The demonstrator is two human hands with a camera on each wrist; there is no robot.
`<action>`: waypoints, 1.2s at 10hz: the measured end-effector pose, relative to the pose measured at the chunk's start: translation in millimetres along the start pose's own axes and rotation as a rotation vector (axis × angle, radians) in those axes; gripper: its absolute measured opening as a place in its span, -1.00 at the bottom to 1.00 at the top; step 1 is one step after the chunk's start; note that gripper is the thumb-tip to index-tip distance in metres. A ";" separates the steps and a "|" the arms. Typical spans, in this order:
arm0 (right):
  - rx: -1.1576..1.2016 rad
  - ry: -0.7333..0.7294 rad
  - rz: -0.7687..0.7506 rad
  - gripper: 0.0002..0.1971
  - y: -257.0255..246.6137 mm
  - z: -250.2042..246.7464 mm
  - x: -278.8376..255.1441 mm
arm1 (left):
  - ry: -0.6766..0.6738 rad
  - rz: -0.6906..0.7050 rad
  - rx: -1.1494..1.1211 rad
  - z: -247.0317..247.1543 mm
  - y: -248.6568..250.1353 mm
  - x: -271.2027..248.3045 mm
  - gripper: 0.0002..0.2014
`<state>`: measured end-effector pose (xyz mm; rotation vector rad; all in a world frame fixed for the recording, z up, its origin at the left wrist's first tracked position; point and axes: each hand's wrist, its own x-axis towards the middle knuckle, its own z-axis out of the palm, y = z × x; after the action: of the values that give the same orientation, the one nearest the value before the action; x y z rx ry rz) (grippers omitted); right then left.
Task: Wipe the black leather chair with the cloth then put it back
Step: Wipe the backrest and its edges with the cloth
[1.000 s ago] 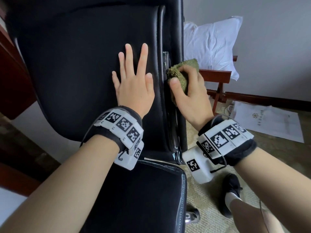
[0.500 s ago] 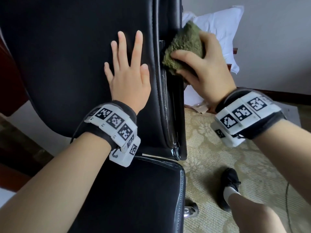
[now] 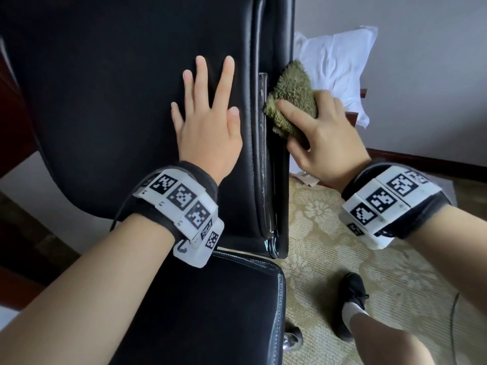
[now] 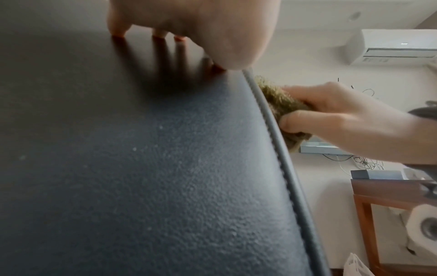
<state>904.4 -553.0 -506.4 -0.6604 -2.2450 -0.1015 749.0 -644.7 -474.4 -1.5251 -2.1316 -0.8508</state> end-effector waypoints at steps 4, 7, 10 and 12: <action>0.285 -0.044 0.113 -0.41 -4.3 -5.3 -17.4 | -0.017 -0.017 0.049 -3.8 0.7 -1.3 -0.39; 0.178 -0.099 -0.039 -0.28 -4.5 -14.1 13.5 | -0.009 -0.022 0.051 -2.3 0.4 -2.0 -0.38; 0.045 0.151 0.014 -0.56 -12.3 -0.9 22.3 | -0.023 -0.009 0.060 -3.8 -2.3 -1.5 -0.38; 0.080 0.122 -0.007 -0.55 -9.8 -3.1 25.2 | -0.014 -0.007 0.035 -0.6 -2.2 -2.3 -0.39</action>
<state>887.5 -551.4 -485.1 -0.5880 -2.1226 -0.0541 747.7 -647.3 -476.0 -1.5114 -2.1516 -0.8030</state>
